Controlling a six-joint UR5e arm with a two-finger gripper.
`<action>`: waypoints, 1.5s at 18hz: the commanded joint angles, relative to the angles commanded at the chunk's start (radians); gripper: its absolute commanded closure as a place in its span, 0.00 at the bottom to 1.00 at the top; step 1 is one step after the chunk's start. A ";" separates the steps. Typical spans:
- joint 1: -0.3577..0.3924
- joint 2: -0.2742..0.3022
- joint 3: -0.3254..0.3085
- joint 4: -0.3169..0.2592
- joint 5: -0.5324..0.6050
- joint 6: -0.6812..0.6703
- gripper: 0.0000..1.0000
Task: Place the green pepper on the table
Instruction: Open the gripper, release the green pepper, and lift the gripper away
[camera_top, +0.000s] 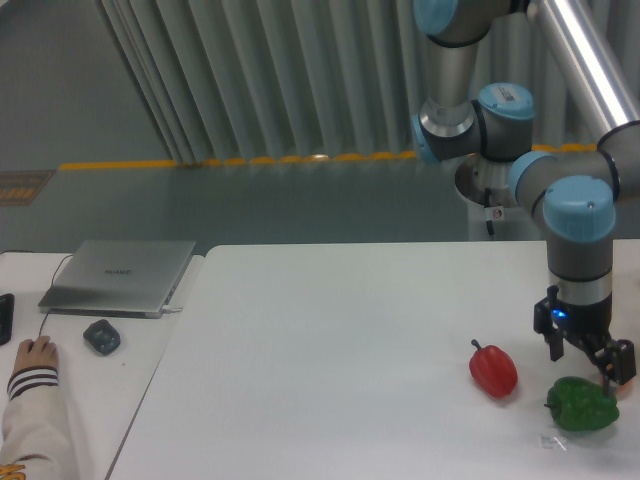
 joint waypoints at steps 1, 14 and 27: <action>0.017 0.008 0.003 -0.024 0.000 0.043 0.00; 0.246 0.015 0.034 -0.227 -0.017 0.499 0.00; 0.241 0.000 0.032 -0.229 -0.080 0.500 0.00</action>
